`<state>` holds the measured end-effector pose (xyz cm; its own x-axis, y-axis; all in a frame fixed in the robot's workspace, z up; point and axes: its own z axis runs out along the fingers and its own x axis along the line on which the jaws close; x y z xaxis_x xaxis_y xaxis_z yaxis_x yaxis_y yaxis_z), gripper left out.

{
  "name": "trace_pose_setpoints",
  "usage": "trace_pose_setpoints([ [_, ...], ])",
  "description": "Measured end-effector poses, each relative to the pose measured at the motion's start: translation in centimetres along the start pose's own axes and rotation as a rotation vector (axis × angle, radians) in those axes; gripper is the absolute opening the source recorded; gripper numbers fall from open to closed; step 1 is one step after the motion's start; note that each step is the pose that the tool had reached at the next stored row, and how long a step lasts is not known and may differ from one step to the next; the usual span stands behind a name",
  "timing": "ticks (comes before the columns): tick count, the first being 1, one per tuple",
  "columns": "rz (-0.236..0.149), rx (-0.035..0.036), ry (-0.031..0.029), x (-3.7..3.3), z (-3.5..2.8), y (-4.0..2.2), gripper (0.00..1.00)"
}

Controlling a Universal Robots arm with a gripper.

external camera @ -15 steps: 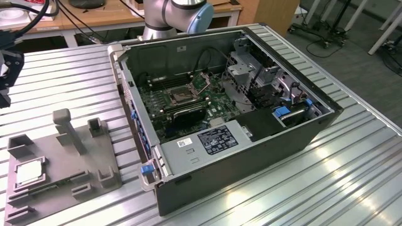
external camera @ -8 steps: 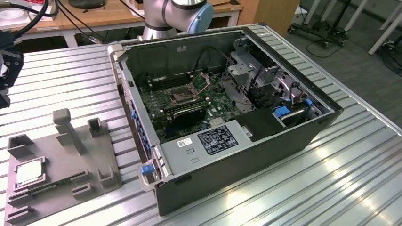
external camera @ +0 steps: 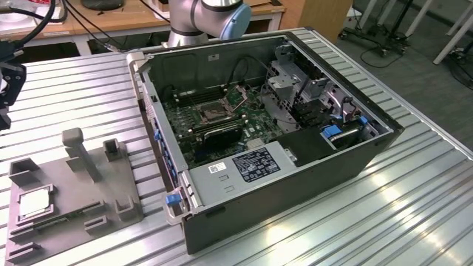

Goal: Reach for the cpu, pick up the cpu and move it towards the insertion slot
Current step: 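Reach for the cpu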

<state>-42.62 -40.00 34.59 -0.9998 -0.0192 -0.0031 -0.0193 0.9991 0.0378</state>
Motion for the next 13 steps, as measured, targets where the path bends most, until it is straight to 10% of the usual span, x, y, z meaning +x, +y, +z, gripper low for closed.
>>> trace_pose_setpoints([
  [13, -0.001, 0.0, -0.0028, 1.07, 1.08, -0.75, 0.11],
])
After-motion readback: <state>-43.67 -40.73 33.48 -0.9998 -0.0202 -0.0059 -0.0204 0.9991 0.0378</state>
